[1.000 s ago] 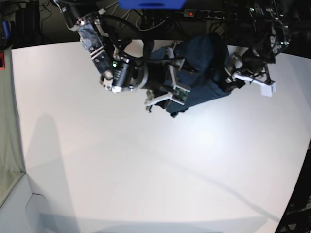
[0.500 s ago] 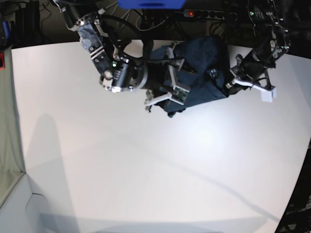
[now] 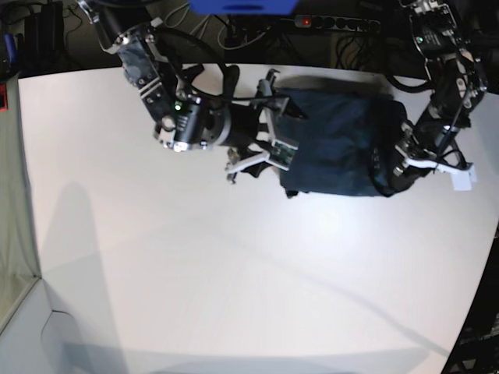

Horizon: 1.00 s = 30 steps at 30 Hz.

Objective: Layout the t-shirt on the table in an organized manner, then fold the t-shirt properly
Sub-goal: 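Press and square the bundle with both grippers, then release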

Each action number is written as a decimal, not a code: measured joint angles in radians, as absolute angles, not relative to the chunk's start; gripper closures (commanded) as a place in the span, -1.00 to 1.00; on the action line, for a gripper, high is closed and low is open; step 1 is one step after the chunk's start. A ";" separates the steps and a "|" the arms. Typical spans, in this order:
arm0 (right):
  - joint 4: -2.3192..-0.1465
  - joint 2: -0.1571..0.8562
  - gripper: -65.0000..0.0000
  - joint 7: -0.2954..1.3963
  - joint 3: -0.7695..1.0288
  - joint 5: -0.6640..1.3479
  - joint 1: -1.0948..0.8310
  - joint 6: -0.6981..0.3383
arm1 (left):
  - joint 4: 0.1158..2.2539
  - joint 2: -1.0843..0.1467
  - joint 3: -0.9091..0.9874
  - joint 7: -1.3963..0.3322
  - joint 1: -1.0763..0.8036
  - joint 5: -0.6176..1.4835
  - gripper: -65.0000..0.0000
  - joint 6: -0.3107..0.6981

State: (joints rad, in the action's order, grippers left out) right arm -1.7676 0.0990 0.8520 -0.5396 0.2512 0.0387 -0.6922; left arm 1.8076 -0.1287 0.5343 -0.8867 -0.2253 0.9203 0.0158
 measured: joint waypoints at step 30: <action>-1.719 0.097 -0.20 0.850 -0.540 0.251 0.038 -0.692 | 1.377 -0.280 0.506 -0.910 -0.011 0.958 -0.98 0.025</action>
State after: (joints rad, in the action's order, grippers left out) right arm -1.7191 0.0971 0.8505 -0.5396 0.2508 0.0380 -0.6918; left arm 1.3766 -0.2798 0.5056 -0.9096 -0.0113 0.9577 0.0250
